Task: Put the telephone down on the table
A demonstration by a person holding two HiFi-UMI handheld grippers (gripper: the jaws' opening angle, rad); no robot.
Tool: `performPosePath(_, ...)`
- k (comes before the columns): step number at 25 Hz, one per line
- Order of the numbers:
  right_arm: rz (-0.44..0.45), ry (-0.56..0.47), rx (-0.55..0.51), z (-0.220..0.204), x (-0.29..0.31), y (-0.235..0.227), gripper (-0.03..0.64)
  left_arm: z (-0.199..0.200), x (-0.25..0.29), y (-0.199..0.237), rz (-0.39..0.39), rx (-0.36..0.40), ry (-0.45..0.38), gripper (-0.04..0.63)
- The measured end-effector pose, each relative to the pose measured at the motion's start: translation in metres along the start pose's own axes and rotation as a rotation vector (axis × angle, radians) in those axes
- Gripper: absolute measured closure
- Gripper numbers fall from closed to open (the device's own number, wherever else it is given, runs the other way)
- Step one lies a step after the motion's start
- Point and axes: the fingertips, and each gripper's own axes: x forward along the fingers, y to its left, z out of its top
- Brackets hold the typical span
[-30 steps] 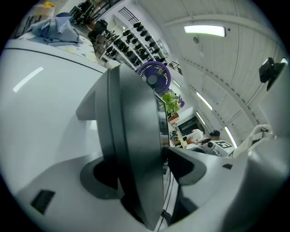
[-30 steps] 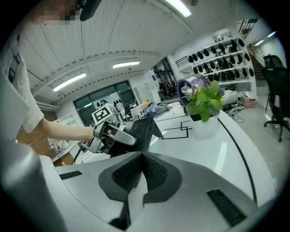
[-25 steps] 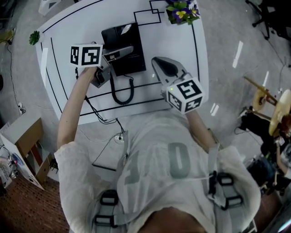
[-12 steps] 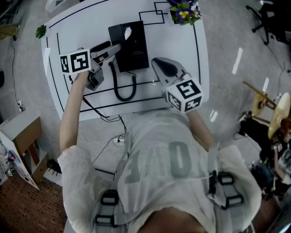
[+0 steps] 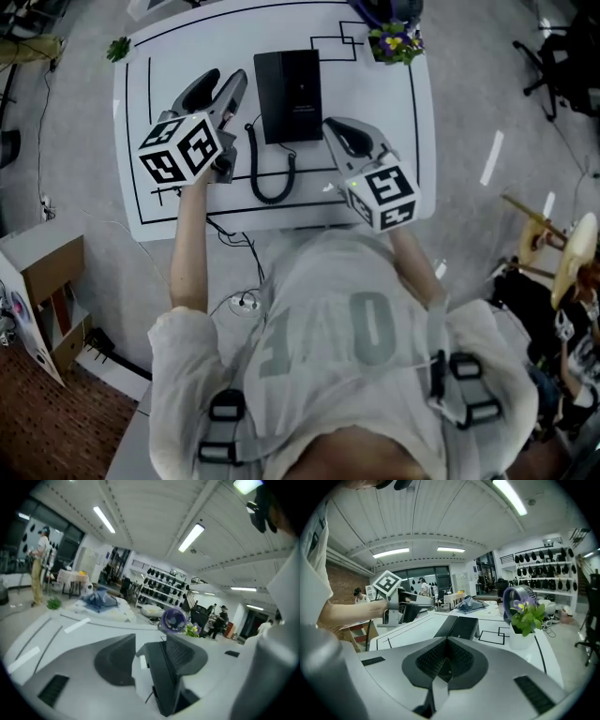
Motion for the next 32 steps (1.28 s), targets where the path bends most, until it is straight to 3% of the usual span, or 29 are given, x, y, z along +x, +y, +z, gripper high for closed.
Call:
performPosePath(5, -0.026, -0.037, -0.029, 0.013, -0.002, -0.001, 0.609, 0.024, -0.052, -0.015, 0.256, 0.114, -0.228, 0.476)
performPosePath(8, -0.033, -0.058, -0.037, 0.02, -0.003, -0.001, 0.609, 0.018, -0.077, -0.026, 0.379, 0.176, -0.291, 0.567)
performPosePath(11, -0.043, -0.076, -0.041, 0.024, -0.004, 0.001, 0.609, 0.005, -0.089, -0.038, 0.444, 0.228, -0.326, 0.588)
performPosePath(19, -0.092, -0.091, -0.046, 0.022, -0.006, -0.002, 0.609, -0.038, -0.087, -0.046, 0.508, 0.202, -0.302, 0.589)
performPosePath(32, -0.09, -0.071, -0.058, 0.021, -0.003, -0.01, 0.609, -0.043, -0.075, -0.04, 0.514, 0.183, -0.28, 0.589)
